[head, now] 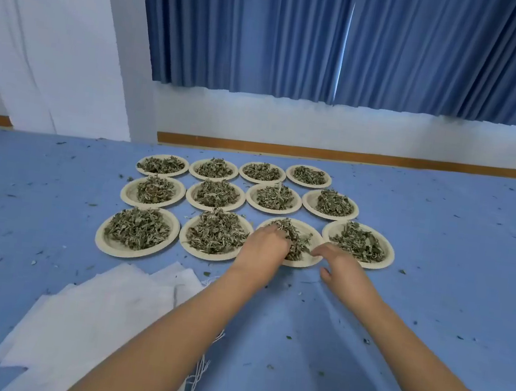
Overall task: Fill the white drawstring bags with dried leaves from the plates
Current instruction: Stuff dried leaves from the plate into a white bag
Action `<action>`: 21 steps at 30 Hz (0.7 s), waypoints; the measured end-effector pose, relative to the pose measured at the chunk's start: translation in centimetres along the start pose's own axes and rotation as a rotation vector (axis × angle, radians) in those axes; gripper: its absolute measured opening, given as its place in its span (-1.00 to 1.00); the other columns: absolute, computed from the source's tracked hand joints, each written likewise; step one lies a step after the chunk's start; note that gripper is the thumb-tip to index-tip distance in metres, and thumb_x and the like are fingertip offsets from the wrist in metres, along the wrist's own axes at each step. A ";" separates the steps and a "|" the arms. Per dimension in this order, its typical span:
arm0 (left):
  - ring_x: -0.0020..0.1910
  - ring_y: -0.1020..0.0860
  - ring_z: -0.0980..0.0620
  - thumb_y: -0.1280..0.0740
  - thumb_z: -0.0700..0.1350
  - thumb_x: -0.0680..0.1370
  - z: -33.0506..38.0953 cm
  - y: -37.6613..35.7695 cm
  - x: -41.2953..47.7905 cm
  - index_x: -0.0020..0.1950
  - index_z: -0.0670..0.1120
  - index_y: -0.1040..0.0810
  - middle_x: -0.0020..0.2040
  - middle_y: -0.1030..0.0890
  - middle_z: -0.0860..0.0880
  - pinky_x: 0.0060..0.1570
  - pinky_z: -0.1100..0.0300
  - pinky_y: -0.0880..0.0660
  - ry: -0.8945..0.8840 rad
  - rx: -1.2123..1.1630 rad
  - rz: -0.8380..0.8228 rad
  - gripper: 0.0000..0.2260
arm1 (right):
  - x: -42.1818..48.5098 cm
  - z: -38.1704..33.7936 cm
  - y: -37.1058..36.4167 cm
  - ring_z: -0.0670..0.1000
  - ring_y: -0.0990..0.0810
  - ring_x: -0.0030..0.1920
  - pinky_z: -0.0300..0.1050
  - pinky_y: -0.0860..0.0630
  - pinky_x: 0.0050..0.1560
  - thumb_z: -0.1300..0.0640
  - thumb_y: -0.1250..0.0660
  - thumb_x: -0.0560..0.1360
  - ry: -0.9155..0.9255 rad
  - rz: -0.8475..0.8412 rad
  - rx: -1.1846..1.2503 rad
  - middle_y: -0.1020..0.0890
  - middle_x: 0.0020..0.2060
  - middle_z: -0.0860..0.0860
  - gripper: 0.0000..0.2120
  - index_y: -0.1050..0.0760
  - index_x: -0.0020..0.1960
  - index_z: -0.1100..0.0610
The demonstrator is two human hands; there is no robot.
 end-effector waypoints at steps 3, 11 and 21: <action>0.13 -0.47 -0.09 -0.32 -0.34 0.50 -0.1 -1.1 0.2 0.01 -0.18 -0.60 0.04 -0.59 -0.11 0.08 0.09 -0.40 0.023 0.084 -0.073 -0.86 | 0.8 0.4 -0.9 0.11 -0.53 0.19 -0.06 -0.43 0.19 0.37 -0.21 0.48 0.030 -0.065 -0.101 -0.55 0.21 0.07 -0.63 -0.52 0.25 0.19; 0.30 -0.40 -0.07 -0.29 -0.19 0.59 0.0 -2.4 0.5 0.18 -0.10 -0.57 0.19 -0.57 -0.07 0.30 0.06 -0.25 -0.022 0.125 -0.067 -0.82 | 1.8 0.9 -1.8 0.08 -0.55 0.14 -0.07 -0.41 0.22 0.31 -0.29 0.50 0.125 -0.055 -0.122 -0.62 0.10 0.05 -0.73 -0.58 0.16 0.17; 0.24 -0.38 -0.01 -0.21 -0.07 0.63 0.3 -1.2 -1.9 0.20 -0.05 -0.60 0.13 -0.59 -0.01 0.18 0.14 -0.21 -0.132 -0.054 -0.036 -0.77 | -1.7 -0.3 -2.0 0.07 -0.55 0.07 -0.15 -0.31 0.20 0.22 -0.34 0.50 0.256 0.048 -0.154 -0.64 -0.01 -0.01 -0.85 -0.60 0.06 0.13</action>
Point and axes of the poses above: each hand's wrist, its own x-axis towards the middle knuckle, its own y-axis out of the back of the hand, z = x × y, the point moved 1 cm from there along x, towards the middle knuckle
